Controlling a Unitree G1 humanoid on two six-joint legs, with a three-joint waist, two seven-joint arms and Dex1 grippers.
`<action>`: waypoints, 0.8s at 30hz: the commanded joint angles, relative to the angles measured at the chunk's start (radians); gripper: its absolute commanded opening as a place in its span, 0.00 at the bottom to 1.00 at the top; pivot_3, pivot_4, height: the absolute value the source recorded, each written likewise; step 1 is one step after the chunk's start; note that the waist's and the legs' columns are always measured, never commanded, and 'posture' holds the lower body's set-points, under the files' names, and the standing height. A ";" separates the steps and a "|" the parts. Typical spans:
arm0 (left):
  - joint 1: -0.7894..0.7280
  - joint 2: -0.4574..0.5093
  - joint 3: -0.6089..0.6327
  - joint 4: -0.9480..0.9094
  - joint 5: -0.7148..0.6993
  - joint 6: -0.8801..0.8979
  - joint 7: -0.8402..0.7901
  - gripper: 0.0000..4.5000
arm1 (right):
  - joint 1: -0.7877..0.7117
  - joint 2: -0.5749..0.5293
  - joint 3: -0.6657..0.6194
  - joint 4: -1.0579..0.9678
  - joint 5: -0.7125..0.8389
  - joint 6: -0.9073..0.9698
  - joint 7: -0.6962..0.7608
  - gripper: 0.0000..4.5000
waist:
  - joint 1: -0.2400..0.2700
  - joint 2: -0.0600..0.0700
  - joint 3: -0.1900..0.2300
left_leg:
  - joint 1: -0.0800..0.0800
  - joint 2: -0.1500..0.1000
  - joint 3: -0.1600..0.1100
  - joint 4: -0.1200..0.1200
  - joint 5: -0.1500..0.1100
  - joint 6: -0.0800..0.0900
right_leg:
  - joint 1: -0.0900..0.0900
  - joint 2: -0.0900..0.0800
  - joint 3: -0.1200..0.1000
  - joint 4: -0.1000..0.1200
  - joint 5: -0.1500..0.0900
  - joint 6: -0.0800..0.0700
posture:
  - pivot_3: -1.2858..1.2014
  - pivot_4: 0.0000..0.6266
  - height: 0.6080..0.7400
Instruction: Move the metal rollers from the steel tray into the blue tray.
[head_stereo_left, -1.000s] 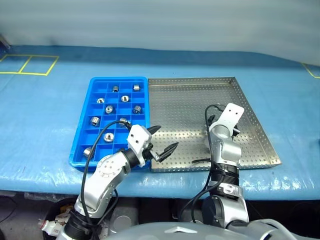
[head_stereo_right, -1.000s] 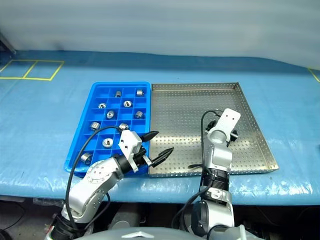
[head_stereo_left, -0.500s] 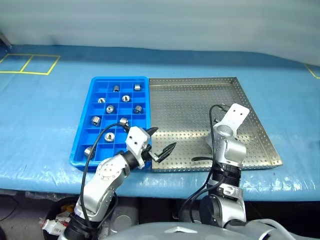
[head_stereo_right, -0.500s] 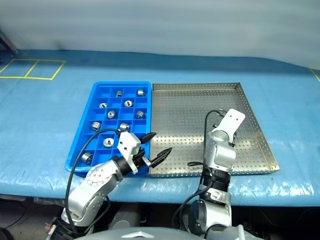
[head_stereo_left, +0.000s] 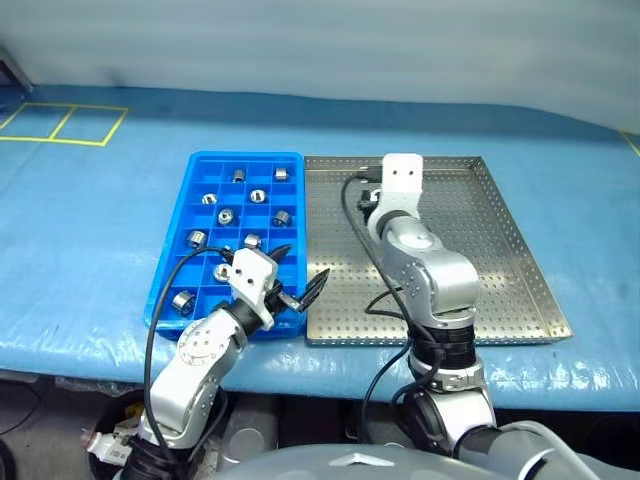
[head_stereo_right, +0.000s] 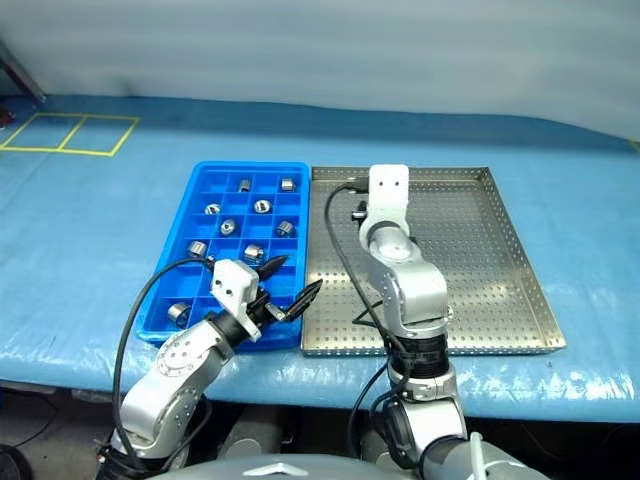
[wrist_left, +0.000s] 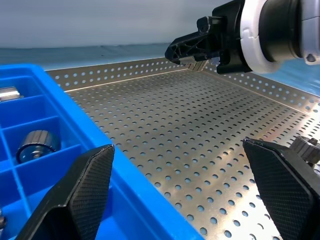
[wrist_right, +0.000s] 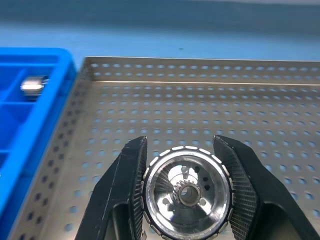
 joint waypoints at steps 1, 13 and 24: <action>0.012 0.006 0.034 -0.070 0.011 -0.046 0.012 1.00 | -0.017 0.016 0.050 -0.049 0.005 0.003 0.041 0.38 | 0.010 0.000 0.000 | 0.000 0.000 0.000 0.000 0.000 0.000 | 0.000 0.000 0.000 0.000 0.000 0.000 | 0.67 0.24 1.00; 0.120 0.108 0.080 -0.133 -0.007 -0.071 -0.050 1.00 | 0.040 0.062 0.182 -0.111 0.063 0.014 0.187 0.38 | 0.041 0.000 0.000 | -0.001 0.003 0.000 -0.001 0.000 0.000 | -0.001 -0.002 -0.001 -0.001 -0.001 -0.001 | 0.68 0.24 1.00; 0.169 0.148 0.103 -0.156 -0.045 -0.056 -0.093 1.00 | 0.116 0.041 0.250 -0.114 0.113 0.035 0.290 0.38 | 0.061 0.000 0.001 | -0.003 0.006 0.001 -0.003 0.000 -0.001 | -0.004 -0.002 -0.003 -0.002 -0.002 -0.002 | 0.69 0.24 1.00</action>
